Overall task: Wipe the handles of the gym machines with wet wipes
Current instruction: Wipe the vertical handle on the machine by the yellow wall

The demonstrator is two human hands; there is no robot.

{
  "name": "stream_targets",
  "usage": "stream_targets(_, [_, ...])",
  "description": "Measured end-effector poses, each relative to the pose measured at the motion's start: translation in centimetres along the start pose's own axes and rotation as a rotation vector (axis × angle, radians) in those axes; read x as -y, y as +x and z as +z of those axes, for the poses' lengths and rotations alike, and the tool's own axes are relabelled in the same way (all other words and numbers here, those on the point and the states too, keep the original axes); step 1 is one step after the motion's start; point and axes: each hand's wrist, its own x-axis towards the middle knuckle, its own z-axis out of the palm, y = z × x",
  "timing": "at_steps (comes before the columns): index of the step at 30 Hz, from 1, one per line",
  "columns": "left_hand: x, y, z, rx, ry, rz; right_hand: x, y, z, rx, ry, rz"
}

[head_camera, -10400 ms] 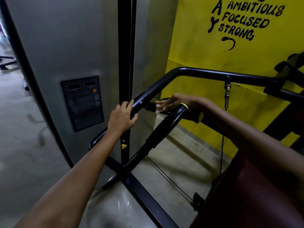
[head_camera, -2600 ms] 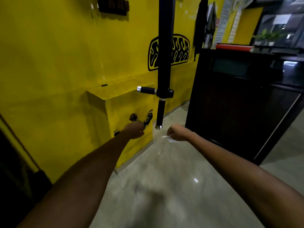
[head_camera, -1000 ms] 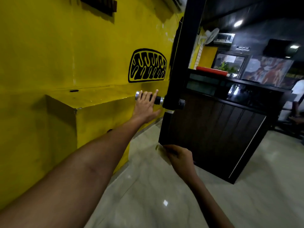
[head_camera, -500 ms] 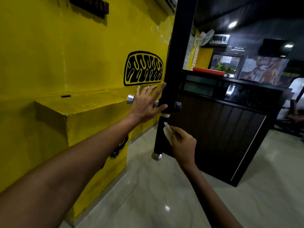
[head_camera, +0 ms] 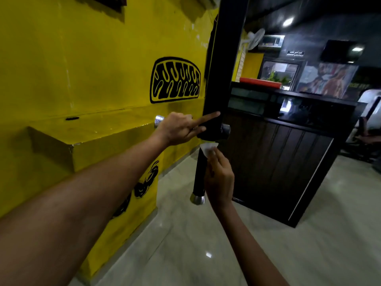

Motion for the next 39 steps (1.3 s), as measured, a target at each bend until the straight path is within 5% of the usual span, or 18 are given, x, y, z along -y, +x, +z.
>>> stream_targets(9, [-0.3,-0.1,0.6,-0.035,0.061,-0.041,0.1,0.2,1.5,-0.095,0.044,0.015])
stream_targets(30, [-0.7,-0.2,0.6,-0.062,0.051,-0.056,-0.6,-3.2,-0.7,0.102,0.039,-0.108])
stream_targets(39, [-0.8,-0.2,0.7,-0.051,0.063,-0.069,0.4,1.5,-0.5,0.064,-0.01,-0.11])
